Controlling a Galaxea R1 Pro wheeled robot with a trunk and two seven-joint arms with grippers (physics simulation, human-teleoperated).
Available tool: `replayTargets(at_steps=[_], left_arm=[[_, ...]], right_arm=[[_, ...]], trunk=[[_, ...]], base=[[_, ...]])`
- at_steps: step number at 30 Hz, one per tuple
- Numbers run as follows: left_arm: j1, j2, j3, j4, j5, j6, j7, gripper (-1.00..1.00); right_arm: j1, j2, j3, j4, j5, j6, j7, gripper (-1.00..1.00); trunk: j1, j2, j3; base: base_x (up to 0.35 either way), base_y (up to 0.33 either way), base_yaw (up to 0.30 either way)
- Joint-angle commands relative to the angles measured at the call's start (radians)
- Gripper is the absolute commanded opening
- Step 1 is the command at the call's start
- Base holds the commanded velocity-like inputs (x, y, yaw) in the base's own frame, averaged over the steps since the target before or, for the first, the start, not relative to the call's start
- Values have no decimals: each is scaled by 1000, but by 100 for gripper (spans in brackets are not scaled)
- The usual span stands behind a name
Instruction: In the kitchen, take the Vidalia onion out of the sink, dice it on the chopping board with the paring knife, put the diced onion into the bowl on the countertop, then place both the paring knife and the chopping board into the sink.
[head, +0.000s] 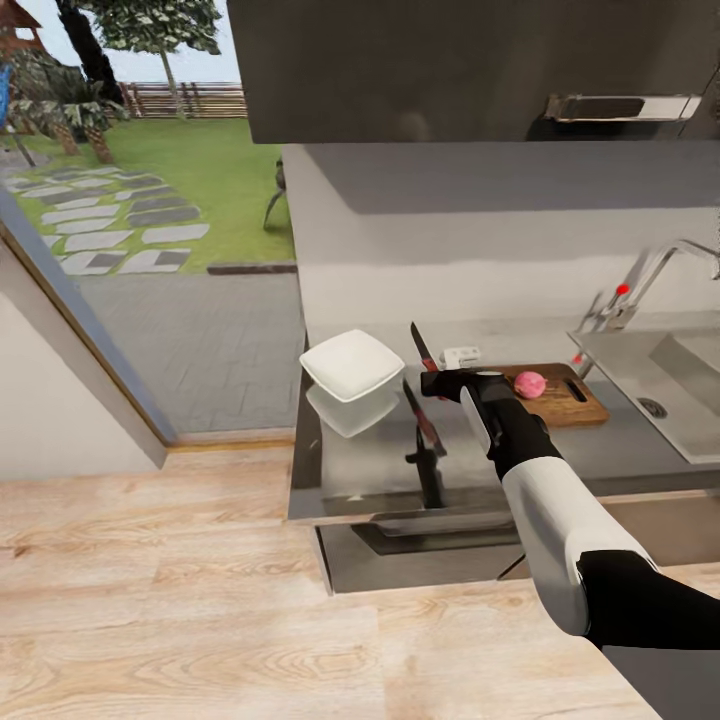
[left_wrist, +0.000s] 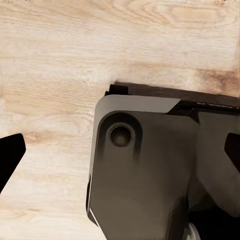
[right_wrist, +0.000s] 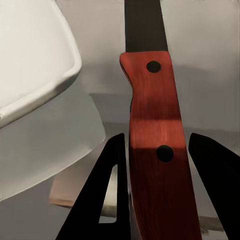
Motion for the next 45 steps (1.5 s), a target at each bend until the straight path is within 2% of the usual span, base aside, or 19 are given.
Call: replayTargets(at_steps=[1,13,19,35,45], left_arm=[[0,1,-8,-3,10,5,7,100],[0,1,-12,-3,10,5,7,100],[0,1,-25,-2,10,5,7,100],[0,1,-27,-2,10,5,7,100],[0,1,-27,-2,10,5,7,100]], right_arm=[[-1,0,-1,-1,10,5,6,-100],[-1,0,0,-1,10,5,6,-100],[-1,0,0,-1,10,-1,6,-100],[-1,0,0,-1,10,-20,6,-100],[-1,0,2,0,8,-23,6,-100]], trunk=[[1,-2,0],[1,-2,19],[1,-2,28],[1,-2,53],[1,-2,57]], base=[[-5,0,0],[-1,-49,0],[0,-286,0],[0,-316,0],[0,-317,0]])
